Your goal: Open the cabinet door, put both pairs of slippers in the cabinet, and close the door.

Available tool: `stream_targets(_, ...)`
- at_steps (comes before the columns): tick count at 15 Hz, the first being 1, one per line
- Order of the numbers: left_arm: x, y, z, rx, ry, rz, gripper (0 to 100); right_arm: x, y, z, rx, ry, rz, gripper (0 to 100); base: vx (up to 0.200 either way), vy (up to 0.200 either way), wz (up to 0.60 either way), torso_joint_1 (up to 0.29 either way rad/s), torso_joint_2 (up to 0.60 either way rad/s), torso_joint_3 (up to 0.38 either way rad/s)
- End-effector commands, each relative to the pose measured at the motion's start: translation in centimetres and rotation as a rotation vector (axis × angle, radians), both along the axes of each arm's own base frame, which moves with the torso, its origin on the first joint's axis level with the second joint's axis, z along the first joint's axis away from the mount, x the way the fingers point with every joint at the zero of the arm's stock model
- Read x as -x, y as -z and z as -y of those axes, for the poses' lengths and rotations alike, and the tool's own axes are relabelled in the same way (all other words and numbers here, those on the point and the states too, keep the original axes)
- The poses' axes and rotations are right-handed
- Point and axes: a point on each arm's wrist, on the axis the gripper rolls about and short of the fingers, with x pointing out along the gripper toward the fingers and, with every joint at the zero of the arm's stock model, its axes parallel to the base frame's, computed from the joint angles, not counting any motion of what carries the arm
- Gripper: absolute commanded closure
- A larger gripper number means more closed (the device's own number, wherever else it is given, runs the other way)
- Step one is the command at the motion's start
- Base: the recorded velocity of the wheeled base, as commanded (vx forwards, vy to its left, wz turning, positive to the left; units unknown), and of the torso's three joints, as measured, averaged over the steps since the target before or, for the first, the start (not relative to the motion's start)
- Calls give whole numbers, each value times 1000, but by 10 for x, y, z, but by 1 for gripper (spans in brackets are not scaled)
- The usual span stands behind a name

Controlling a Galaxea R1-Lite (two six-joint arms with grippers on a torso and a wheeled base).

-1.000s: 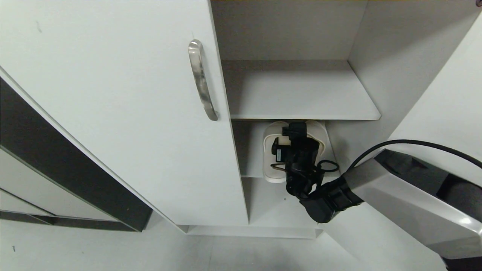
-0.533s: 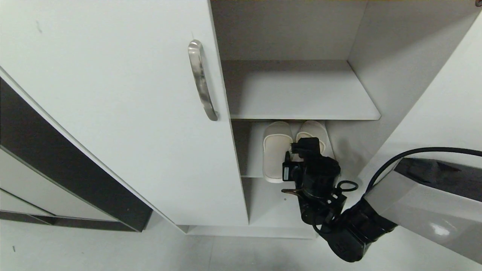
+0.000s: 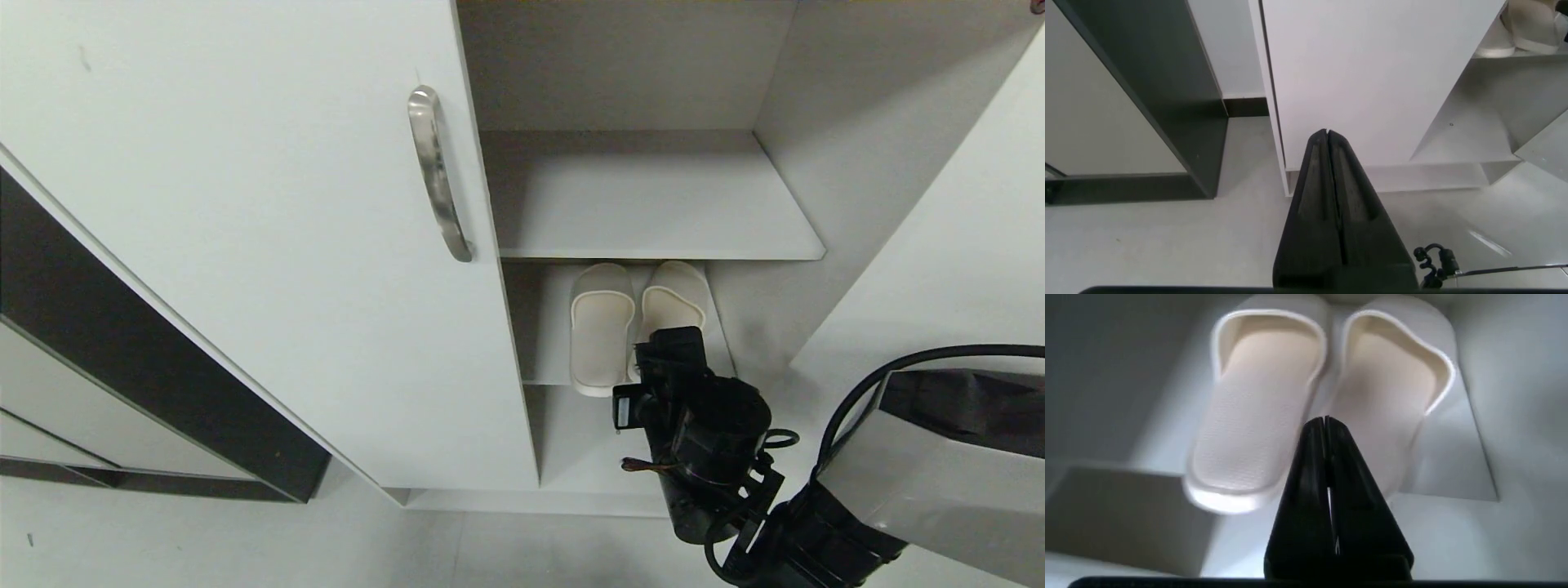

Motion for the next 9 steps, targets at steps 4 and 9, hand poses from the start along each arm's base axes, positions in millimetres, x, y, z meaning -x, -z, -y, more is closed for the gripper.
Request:
stream_targets(4,0,0,0,-2,0,-2,100,2,-1,0,4,-4,0,100,-200,0,0,0,4,5)
stream_targets(9,0,0,0,0,0,-2,100,2,0,0,9,-4,-4,0,0,0,0,0,0,0)
